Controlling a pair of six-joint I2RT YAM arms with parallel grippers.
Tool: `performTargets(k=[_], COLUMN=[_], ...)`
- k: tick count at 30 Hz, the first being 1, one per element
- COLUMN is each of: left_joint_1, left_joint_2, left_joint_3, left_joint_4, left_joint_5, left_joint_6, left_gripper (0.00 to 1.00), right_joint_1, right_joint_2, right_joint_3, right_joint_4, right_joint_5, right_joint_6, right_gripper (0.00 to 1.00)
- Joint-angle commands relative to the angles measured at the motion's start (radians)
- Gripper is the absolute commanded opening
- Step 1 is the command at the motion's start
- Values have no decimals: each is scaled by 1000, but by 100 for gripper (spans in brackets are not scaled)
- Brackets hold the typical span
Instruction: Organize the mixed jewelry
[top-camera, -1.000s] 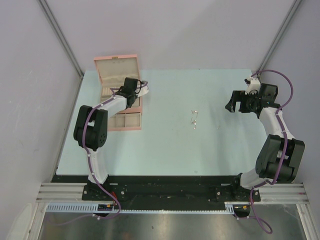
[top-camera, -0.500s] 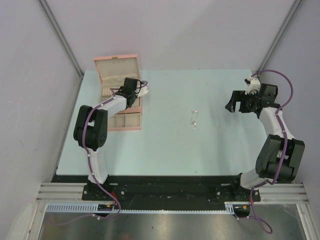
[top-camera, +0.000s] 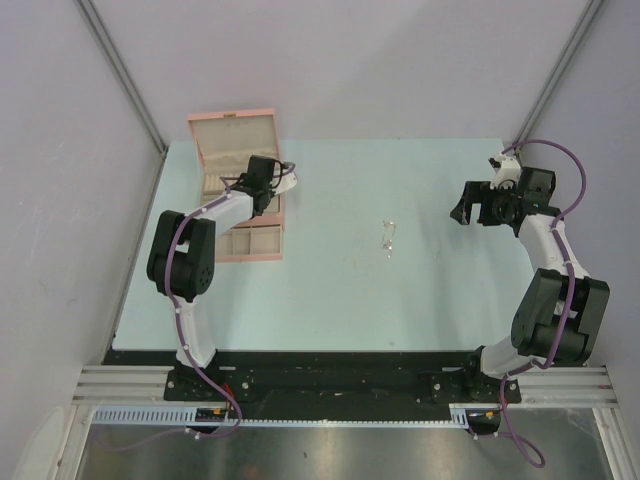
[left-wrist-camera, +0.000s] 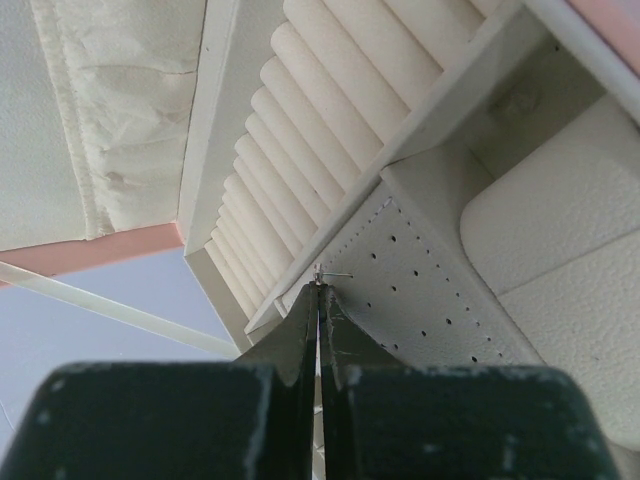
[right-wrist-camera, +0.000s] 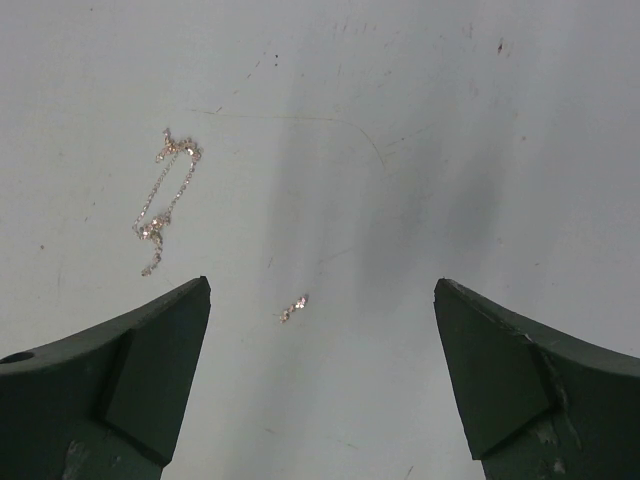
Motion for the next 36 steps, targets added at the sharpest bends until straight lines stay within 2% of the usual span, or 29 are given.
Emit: performTargets(k=[1,16,36], left_joint_1=[2,-39,-67], left_joint_2=[-37,-47,-18], left_joint_3=[-7,-51,-28], left_joint_4=[8,30,34], left_joint_5=[0,-31,-47], left_joint_6=[-3,11,23], left_gripper=[0,0,2], right_joint_1=[-5,-5,-10], right_joint_2=[4,1,-6], right_joint_3=[14,14,14], right_joint_4=[1,1,0], right_joint_5=[2,2,-3], right_joint_6=[-8,-8,-7], right_gripper=[100,100,100])
